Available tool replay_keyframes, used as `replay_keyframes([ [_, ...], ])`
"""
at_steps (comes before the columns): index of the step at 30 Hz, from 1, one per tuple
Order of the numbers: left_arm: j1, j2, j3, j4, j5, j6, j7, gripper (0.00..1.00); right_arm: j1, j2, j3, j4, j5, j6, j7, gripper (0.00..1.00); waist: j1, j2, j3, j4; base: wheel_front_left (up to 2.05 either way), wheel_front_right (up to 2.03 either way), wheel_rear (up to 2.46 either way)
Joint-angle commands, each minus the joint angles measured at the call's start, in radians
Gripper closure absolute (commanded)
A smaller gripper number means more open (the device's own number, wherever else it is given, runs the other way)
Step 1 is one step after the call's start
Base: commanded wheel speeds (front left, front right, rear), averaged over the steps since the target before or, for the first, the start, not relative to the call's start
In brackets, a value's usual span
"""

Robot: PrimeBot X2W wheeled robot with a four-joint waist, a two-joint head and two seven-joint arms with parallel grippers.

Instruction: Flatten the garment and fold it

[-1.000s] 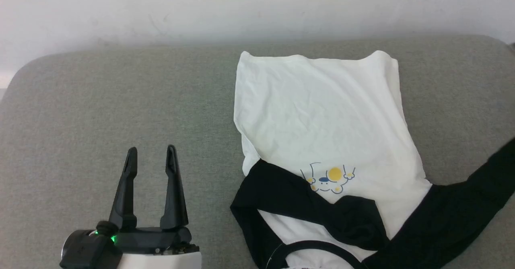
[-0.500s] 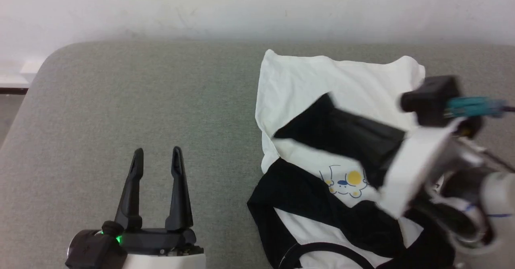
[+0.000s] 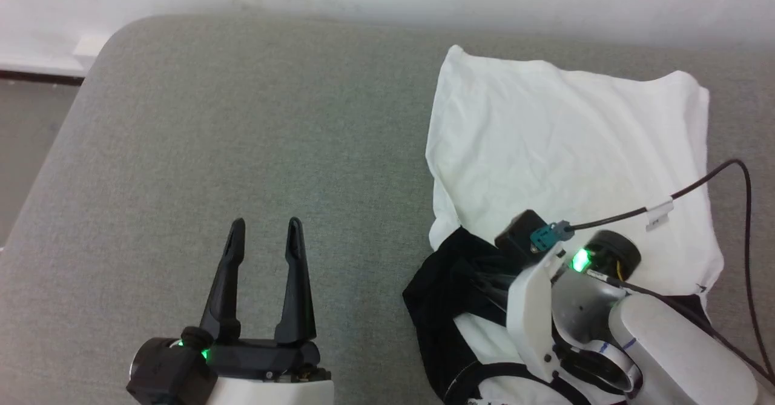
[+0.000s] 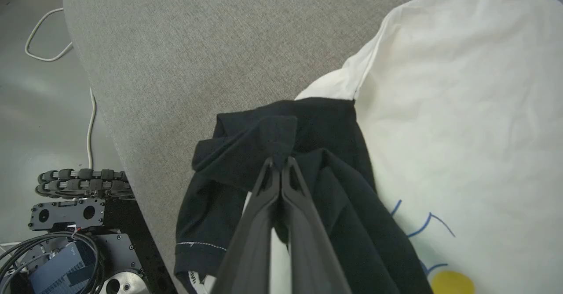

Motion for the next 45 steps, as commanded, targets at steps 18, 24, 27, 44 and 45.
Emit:
replay_keyframes([
  [18, -0.033, -0.007, 0.008, 0.007, 0.029, -0.007, -0.012, 0.0, 0.006, -0.036, -0.055, -0.003, 0.137, -0.001, -0.148, 0.0, -0.0001, -0.0001, 0.023, -0.051, 0.0, 0.0, 0.0],
  [24, -0.033, 0.004, 0.011, 0.004, 0.028, -0.007, 0.0, 0.0, 0.088, -0.079, -0.266, -0.121, 0.12, -0.001, -0.205, 0.0, -0.0001, -0.0001, 0.006, -0.097, 0.0, 0.0, 0.0],
  [27, -0.032, 0.006, 0.007, 0.005, 0.026, -0.009, 0.006, 0.0, 0.172, -0.064, -0.441, -0.187, 0.058, -0.001, -0.288, 0.0, -0.0001, -0.0001, 0.002, -0.118, 0.0, 0.0, 0.0],
  [44, -0.001, 0.025, 0.004, 0.06, 0.052, 0.005, -0.001, 0.0, 0.591, 0.285, -0.907, -0.406, -0.239, -0.001, -0.526, 0.0, -0.0001, -0.0001, 0.02, -0.211, 0.0, 0.0, 0.0],
  [45, -0.008, 0.029, 0.003, 0.06, 0.056, 0.004, 0.003, 0.0, 0.589, 0.288, -0.904, -0.41, -0.242, -0.001, -0.529, 0.0, -0.0001, -0.0001, 0.025, -0.215, 0.0, 0.0, 0.0],
])
